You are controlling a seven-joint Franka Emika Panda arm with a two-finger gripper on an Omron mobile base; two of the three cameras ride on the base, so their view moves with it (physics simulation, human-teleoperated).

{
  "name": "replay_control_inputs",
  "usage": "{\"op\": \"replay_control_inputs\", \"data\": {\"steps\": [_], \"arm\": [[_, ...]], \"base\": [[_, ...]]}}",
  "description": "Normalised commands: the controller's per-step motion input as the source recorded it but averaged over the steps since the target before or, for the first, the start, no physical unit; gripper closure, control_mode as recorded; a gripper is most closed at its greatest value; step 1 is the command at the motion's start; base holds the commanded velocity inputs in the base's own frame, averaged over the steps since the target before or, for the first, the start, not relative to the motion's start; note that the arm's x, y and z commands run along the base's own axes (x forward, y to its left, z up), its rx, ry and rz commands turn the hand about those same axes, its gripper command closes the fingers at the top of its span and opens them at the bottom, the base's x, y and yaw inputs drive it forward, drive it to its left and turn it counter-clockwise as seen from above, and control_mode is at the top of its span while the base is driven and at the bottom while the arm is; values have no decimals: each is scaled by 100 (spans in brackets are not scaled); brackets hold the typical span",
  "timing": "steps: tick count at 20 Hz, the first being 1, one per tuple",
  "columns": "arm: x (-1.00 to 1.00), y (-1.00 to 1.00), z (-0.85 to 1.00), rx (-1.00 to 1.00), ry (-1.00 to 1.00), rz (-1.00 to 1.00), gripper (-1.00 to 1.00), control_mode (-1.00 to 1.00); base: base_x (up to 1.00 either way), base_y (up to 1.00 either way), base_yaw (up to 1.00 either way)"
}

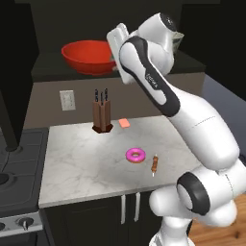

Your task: Pick both bowls and place them on the counter. Then place the donut in one bowl and place the kebab skewer in the other bowl.

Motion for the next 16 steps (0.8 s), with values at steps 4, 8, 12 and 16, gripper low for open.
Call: {"op": "replay_control_inputs", "data": {"steps": [4, 8, 12, 16], "arm": [[-94, -24, -12, 0, -18, -1, 100, -100], [-91, -19, -15, 0, -7, -5, 100, -100], [-85, -14, -17, 0, 0, -7, 100, -100], [-76, -7, -26, 0, 0, -5, 100, -100]], "base": [[0, 0, 0], [0, 0, 0], [0, 0, 0], [0, 0, 0]]}}
